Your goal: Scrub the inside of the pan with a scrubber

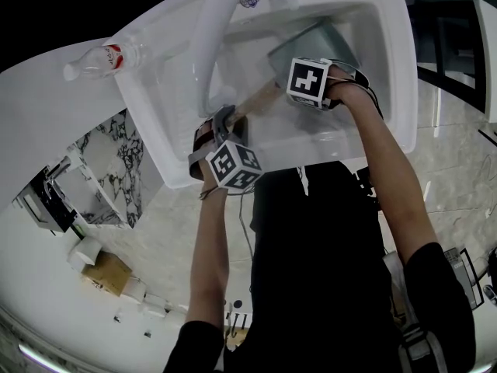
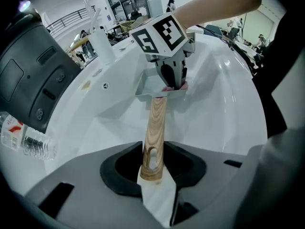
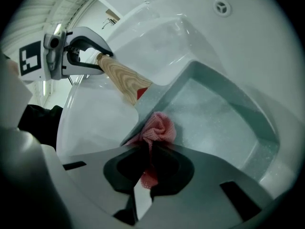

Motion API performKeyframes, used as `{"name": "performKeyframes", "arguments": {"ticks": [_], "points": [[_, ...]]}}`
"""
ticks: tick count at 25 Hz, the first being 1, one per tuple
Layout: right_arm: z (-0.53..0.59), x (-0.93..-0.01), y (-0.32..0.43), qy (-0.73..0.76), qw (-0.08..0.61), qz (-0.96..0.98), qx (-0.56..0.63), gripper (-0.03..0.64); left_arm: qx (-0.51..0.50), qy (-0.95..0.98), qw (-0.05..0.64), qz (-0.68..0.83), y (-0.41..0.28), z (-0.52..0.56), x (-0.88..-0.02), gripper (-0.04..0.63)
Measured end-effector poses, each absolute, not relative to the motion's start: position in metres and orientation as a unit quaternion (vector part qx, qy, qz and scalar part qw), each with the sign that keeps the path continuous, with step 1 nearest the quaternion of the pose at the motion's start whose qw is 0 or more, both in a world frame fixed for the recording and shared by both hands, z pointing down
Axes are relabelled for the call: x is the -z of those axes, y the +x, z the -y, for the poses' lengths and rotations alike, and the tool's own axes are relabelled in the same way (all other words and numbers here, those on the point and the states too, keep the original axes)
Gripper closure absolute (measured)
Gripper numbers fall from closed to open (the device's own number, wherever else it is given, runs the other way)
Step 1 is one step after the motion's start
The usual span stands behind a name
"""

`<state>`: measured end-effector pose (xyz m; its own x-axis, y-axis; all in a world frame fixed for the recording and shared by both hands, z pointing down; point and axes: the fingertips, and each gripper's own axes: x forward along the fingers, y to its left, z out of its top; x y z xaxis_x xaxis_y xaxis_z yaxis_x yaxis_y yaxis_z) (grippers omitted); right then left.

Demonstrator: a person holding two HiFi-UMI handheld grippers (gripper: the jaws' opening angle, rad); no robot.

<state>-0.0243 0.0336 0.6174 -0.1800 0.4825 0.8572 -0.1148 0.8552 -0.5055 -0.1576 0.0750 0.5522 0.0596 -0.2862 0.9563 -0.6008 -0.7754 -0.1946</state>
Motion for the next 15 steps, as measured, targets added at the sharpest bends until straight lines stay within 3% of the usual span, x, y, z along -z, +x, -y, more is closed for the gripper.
{"name": "performKeyframes", "arguments": {"ticks": [15], "points": [[0.020,-0.647,0.066,-0.018,0.754,0.643,-0.133,0.578,-0.616,0.717,0.120,0.302,-0.158,-0.075,-0.553,0.451]]}}
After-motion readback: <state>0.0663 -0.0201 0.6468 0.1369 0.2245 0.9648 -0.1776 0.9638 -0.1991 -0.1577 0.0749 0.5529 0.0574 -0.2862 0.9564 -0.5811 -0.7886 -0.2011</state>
